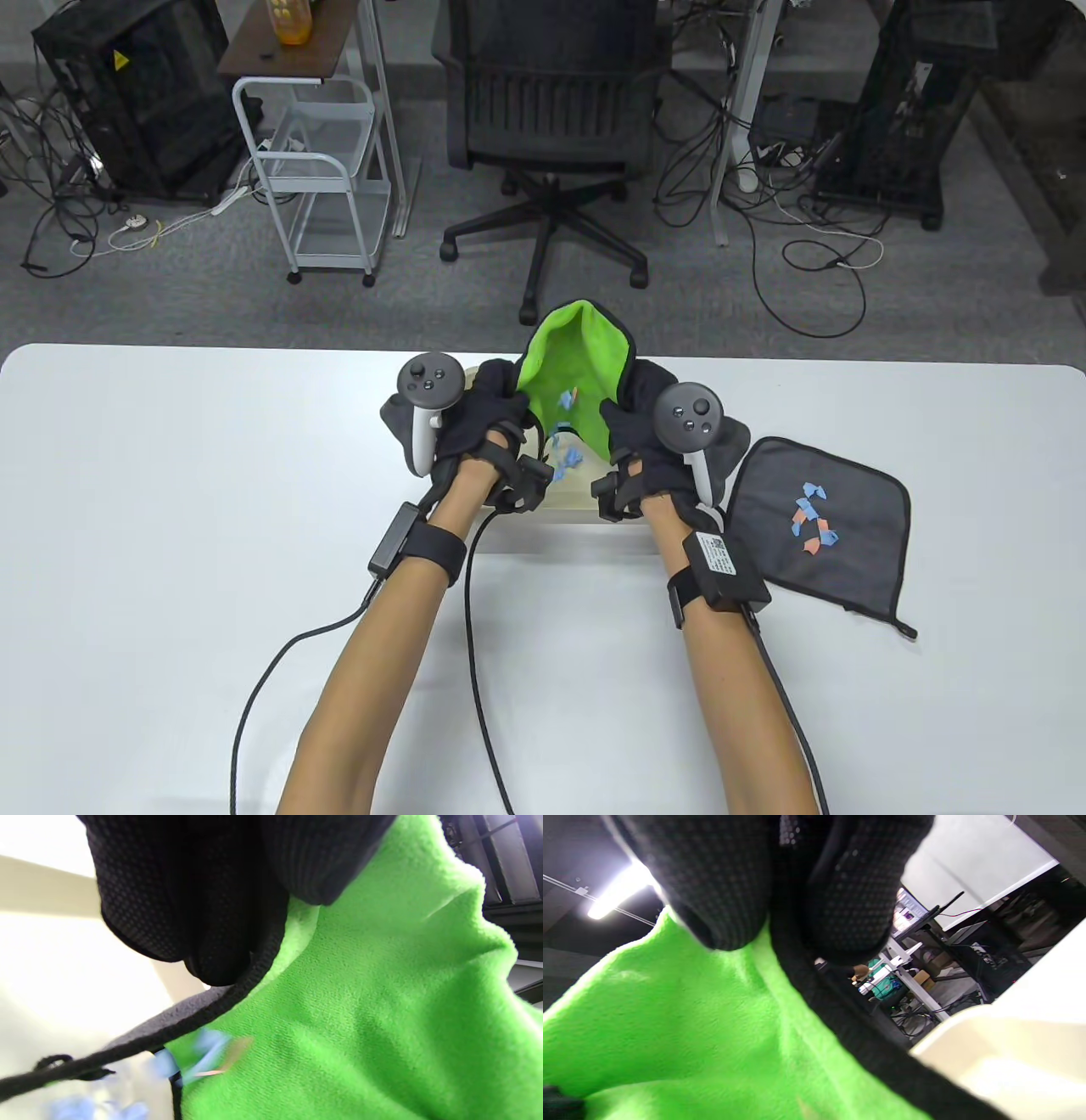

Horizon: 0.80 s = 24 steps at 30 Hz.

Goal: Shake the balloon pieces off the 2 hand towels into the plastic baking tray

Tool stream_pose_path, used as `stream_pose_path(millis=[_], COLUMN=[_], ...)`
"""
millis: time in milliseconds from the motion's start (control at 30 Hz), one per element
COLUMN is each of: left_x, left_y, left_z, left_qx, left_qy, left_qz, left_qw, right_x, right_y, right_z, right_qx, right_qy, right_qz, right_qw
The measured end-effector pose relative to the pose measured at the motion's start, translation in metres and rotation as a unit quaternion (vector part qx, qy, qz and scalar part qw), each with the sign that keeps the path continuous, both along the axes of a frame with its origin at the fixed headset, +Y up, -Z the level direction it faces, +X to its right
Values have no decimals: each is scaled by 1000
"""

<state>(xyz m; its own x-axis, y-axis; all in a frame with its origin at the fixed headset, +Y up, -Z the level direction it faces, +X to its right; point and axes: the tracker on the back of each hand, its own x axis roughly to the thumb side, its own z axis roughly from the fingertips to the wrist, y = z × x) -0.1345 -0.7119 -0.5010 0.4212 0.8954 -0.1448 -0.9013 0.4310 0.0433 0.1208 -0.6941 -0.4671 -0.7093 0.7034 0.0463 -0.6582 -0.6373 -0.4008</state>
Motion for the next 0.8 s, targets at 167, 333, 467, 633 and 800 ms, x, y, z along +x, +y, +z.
stream_pose_path(millis=[167,333,467,633,800], left_x=[-3,-6,-5,-2,-2], left_y=[-3,40,83,101,56], left_z=[6,5,5,7,4], left_qx=[13,44,65,83,54], left_qy=[-2,-10,-29,-33,-26], left_qz=[15,44,79,66,33], left_qw=[1000,998,994,994,998], right_x=[6,7,3,-2,-8], right_y=[0,42,85,94,45], right_z=[5,9,13,16,13], right_qx=[9,35,84,112,61], right_qy=[-3,8,14,16,19], right_qz=[-28,-93,-60,-59,-47], right_qw=[1000,995,995,992,997])
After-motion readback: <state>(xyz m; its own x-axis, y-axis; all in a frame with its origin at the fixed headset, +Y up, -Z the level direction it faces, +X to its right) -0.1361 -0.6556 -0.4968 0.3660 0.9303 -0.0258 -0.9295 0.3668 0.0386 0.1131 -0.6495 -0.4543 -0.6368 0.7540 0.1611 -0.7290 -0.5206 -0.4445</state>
